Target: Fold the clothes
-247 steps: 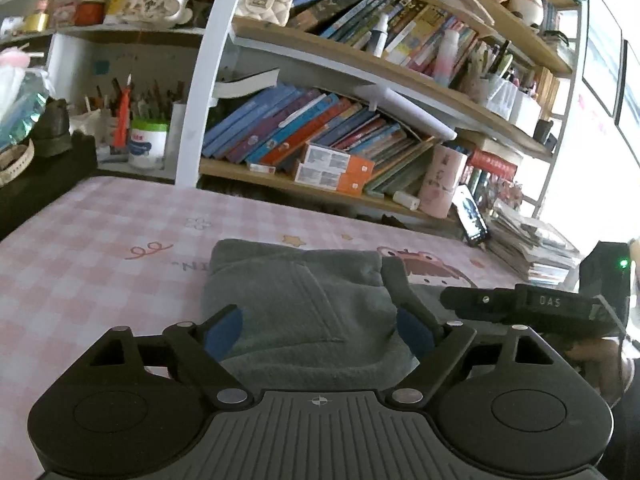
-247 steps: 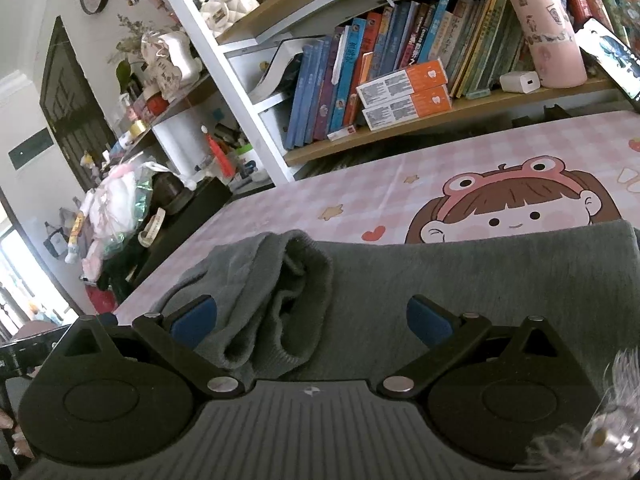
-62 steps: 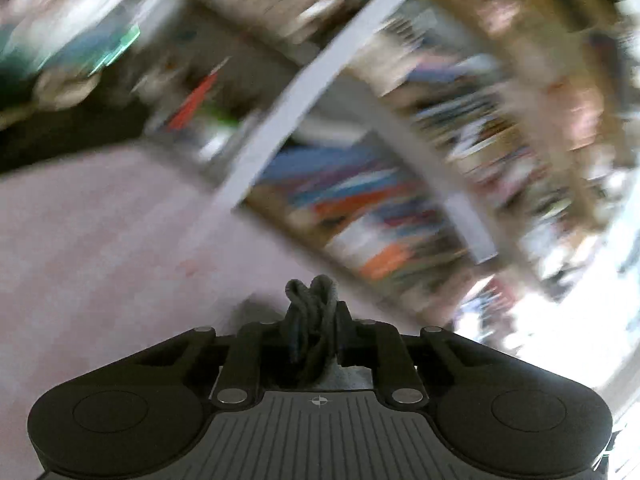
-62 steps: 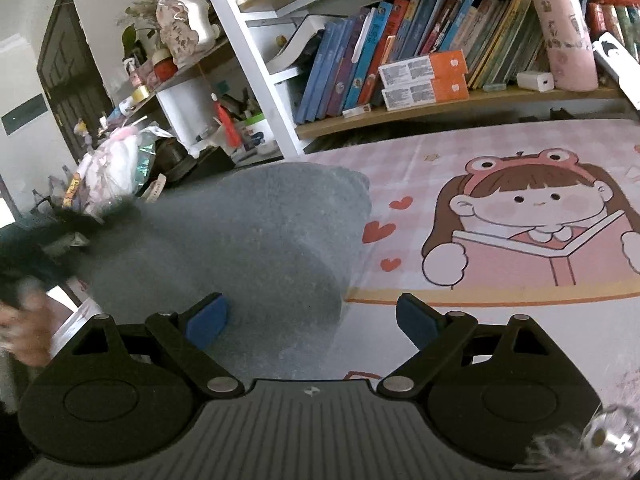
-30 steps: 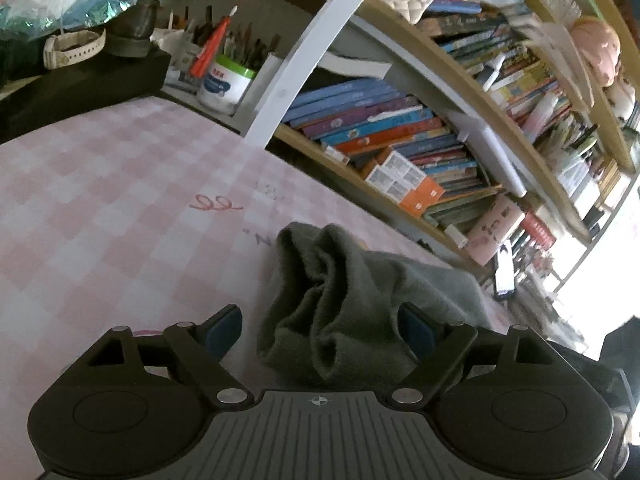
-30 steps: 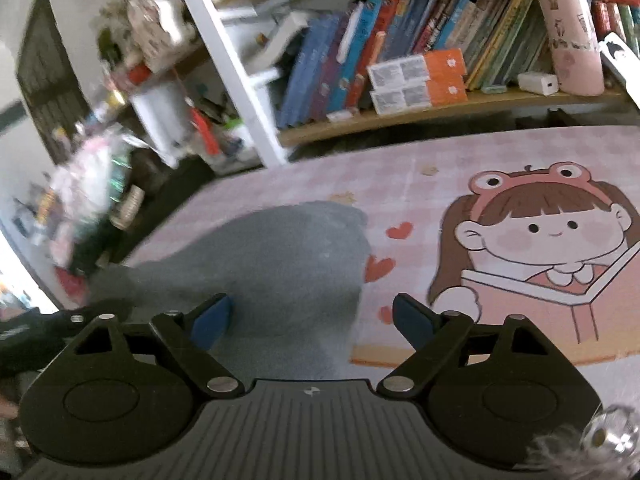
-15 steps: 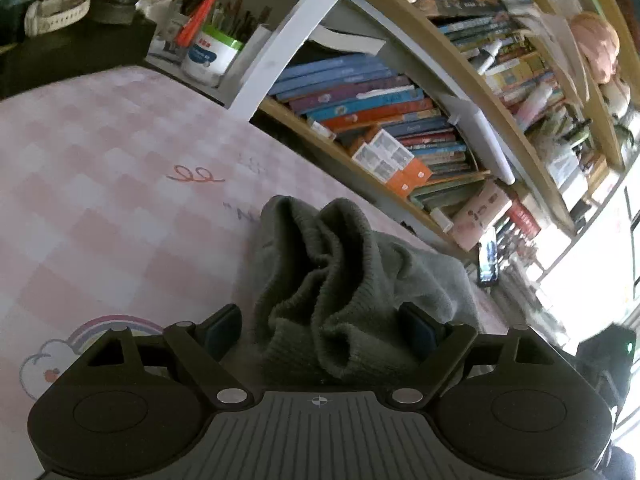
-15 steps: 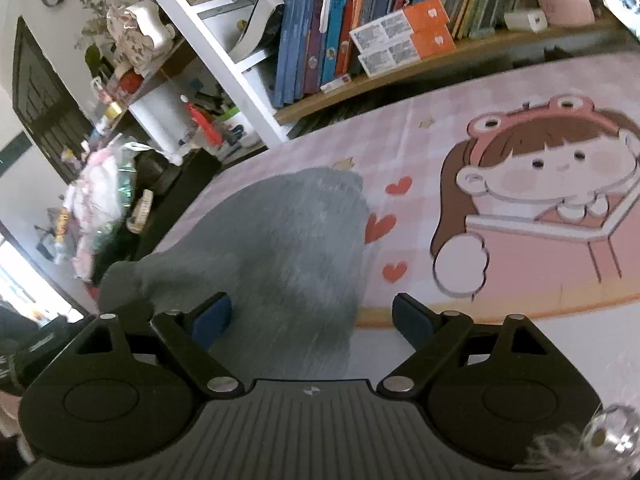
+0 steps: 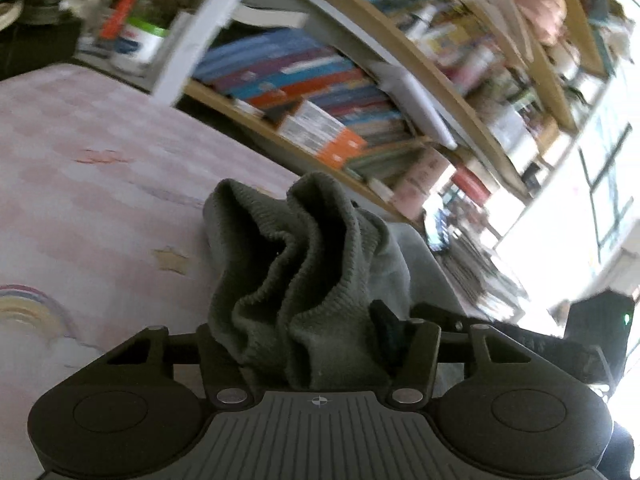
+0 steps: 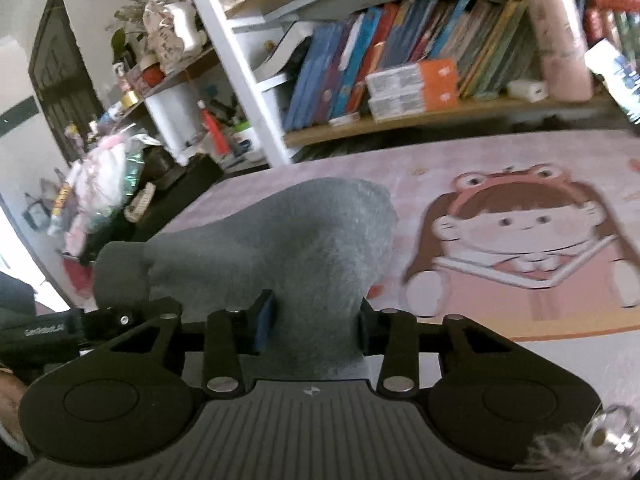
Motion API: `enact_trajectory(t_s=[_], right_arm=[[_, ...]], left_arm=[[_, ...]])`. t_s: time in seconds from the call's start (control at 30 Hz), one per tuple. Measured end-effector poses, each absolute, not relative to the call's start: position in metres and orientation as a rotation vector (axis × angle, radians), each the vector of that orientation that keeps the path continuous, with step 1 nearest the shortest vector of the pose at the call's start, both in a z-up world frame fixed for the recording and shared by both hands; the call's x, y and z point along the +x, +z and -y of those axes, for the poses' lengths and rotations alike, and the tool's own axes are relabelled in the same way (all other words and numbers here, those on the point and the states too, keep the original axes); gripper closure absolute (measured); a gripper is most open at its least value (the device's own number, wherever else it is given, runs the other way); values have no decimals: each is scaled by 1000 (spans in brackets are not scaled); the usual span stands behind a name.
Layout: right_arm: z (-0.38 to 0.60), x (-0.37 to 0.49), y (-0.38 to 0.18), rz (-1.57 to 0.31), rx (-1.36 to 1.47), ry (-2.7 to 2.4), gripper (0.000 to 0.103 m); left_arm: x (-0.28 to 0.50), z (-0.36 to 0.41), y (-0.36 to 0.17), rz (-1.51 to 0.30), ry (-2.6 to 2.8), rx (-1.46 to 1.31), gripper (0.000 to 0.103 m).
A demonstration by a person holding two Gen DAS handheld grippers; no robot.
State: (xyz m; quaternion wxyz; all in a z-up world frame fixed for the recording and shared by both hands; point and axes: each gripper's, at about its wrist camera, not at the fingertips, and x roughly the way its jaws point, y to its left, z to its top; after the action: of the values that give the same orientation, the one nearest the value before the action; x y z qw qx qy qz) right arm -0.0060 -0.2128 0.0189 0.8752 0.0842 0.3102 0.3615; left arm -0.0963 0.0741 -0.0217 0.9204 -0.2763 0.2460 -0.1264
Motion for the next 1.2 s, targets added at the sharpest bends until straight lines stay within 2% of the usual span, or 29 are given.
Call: enact_trajectory(t_s=[0.23,0.3,0.37,0.5,0.6,0.73,0.8,0.87,0.93,1.2], right_arm=[[255,-19,13,-669,191,707,66],[265,-21,10,-679,215,708,64],[270,-19,7,-695,250,713,58],[273,-14,1,-725,292,724,48],[272,-9,-4,-758,323,739,45],[274,-1,-14,-790,388,778,46],[272,-2,-13,-784,378,787,53],[268,-6,-7,-753,332,787,58],[265,-9,0,-719,291,787,61],[255,20,18,-629,244,800,61]], left_arm=[[-87,-46,-17,-529,-335,-517,49],[-85,-45,-19,-547,-329,-515,45],[-83,-46,-21,-566,-317,-524,36],[-80,-47,-26,-592,-308,-543,30],[-76,-49,-31,-610,-312,-572,25],[-73,-45,-32,-604,-309,-576,26],[-73,-43,-31,-600,-310,-575,28],[-73,-42,-28,-583,-314,-568,41],[-73,-40,-25,-565,-323,-562,46],[-37,-46,0,-523,-349,-517,47]])
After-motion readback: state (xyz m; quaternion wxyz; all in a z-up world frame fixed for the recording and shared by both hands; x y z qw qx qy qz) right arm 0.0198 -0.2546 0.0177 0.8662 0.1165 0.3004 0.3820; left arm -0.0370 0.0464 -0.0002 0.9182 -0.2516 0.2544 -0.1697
